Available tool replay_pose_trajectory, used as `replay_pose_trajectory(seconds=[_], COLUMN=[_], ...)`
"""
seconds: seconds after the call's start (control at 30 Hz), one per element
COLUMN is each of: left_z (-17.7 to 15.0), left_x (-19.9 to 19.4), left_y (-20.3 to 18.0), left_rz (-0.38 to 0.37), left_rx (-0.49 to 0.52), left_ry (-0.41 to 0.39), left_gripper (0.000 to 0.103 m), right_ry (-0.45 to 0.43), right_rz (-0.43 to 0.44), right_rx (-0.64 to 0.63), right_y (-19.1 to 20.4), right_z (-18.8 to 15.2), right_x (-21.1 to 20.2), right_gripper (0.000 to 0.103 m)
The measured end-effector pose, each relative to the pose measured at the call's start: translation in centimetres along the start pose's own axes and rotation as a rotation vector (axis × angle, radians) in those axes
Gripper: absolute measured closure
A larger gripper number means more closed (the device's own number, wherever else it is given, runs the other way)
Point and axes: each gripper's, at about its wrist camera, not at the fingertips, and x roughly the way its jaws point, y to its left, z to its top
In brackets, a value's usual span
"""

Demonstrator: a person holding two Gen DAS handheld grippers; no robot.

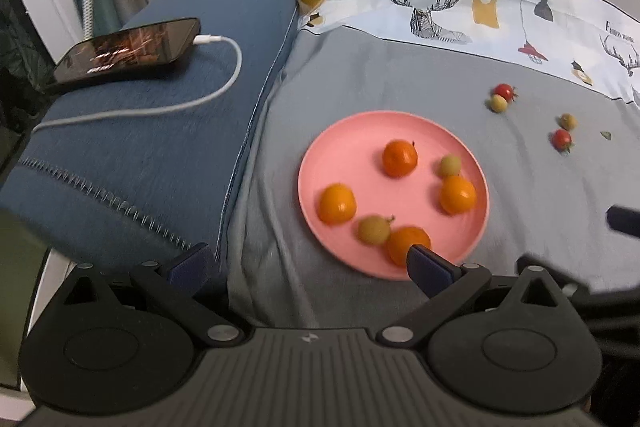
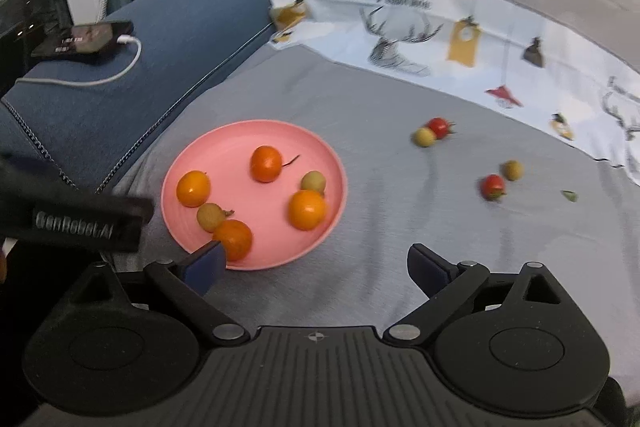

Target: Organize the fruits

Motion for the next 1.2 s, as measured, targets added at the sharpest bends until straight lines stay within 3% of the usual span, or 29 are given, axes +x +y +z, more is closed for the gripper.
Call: replay_pose_trajectory(seconds=[0.3, 0.53, 0.9, 1.2], left_z=[-2.1, -3.5, -4.4, -4.7], left_x=[-5.2, -8.1, -10.8, -11.1], left_y=[-0.9, -0.7, -1.5, -1.3], left_rz=[0.003, 0.015, 0.020, 0.021], left_rx=[0.016, -0.005, 0.007, 0.003], left_ry=[-0.095, -0.151, -0.212, -0.216], left_gripper=[0.000, 0.000, 0.000, 0.000], right_ry=[-0.118, -0.178, -0.235, -0.250], right_rz=[-0.028, -0.012, -0.013, -0.009], right_rx=[-0.021, -0.027, -0.007, -0.008], right_y=[0.5, 1.0, 0.6, 0.7], right_z=[-1.8, -2.6, -3.6, -3.9], right_x=[-6.5, -9.3, -12.1, -12.6], right_gripper=[0.004, 0.003, 0.003, 0.003])
